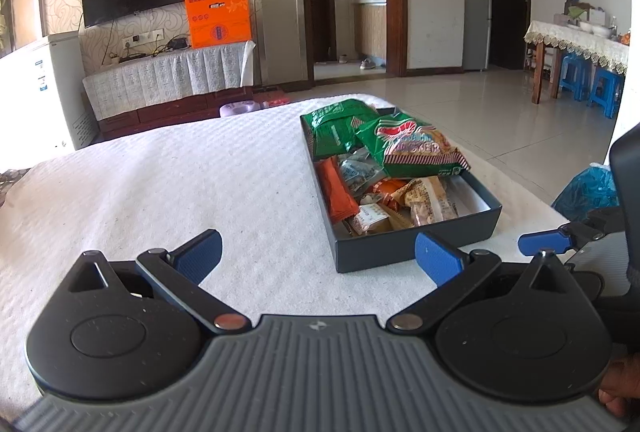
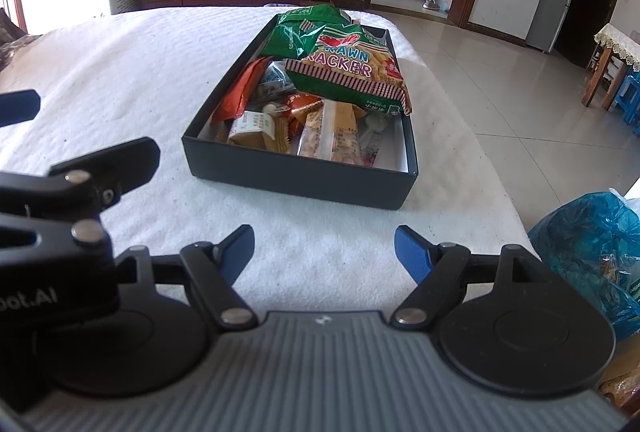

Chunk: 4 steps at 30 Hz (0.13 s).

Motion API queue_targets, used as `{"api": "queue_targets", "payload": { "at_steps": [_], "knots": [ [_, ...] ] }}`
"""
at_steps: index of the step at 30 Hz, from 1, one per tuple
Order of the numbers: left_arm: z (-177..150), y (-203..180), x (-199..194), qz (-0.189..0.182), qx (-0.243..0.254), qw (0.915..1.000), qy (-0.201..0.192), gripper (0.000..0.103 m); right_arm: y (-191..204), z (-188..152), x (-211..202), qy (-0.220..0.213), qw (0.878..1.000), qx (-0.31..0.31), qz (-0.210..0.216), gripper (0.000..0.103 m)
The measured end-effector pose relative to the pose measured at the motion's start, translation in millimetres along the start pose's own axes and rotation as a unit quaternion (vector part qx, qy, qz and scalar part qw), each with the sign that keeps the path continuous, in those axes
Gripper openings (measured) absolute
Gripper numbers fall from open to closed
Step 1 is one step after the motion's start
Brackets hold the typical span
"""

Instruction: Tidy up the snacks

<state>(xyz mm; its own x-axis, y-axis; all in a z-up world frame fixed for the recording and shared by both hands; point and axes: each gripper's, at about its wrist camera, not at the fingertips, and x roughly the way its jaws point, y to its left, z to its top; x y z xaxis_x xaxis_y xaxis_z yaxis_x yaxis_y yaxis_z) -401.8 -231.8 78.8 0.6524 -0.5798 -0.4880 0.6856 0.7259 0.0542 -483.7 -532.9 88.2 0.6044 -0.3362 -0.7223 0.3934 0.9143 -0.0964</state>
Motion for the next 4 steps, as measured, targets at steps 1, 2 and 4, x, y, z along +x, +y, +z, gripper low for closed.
{"api": "queue_targets", "payload": {
  "at_steps": [1,2,4],
  "knots": [
    [-0.1,-0.7,-1.1,0.002,0.004,1.0000,-0.004,0.103,0.1,0.1,0.0,0.000,1.000,0.000,0.000,0.079],
    [0.0,-1.2,-1.6,0.003,0.007,0.9999,-0.007,0.103,0.2,0.1,0.0,0.000,1.000,-0.001,-0.001,0.079],
    [0.7,-0.7,-1.3,0.000,0.005,1.0000,-0.005,0.103,0.3,0.3,-0.5,-0.001,1.000,-0.002,-0.001,0.079]
  ]
}}
